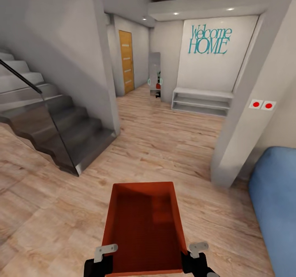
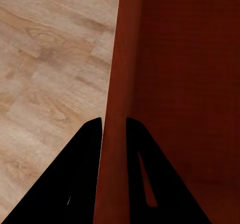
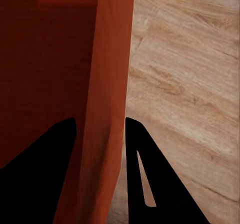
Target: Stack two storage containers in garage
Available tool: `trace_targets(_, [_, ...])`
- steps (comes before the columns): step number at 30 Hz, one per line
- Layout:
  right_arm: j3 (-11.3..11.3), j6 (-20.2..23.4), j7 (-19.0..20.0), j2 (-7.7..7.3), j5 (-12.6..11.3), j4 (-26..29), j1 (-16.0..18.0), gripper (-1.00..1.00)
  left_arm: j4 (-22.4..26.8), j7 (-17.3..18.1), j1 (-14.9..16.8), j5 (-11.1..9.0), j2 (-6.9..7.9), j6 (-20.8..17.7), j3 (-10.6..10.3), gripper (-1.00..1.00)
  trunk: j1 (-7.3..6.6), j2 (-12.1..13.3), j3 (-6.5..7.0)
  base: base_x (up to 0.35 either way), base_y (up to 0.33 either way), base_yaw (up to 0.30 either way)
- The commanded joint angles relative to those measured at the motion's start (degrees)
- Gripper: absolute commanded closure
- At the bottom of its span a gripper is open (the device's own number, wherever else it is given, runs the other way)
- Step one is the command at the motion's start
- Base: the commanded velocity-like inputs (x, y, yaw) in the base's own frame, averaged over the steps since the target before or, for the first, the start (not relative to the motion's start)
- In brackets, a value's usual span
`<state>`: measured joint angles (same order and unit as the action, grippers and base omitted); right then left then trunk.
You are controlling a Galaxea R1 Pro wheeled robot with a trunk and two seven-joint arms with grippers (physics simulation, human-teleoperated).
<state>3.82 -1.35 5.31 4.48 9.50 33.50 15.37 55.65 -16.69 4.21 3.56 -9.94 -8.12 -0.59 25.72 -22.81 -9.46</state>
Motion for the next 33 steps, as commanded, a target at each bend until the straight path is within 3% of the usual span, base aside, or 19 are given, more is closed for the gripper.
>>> trace_targets(1, [0.4, -1.9, 0.8, 0.98, 0.3, 0.2, 0.1, 1.00, -1.9, -0.6, 0.0, 0.0, -0.06, -0.5, -0.3, 1.00, 0.07, -0.1, -0.11, 0.325, 0.000, 0.000])
trace_targets(33, [0.4, -1.9, 0.8, 0.97, 0.3, 0.2, 0.1, 1.00, -1.9, -0.6, 0.0, 0.0, -0.06, -0.5, -0.3, 1.00, 0.07, -0.1, -0.11, 0.325, 0.000, 0.000])
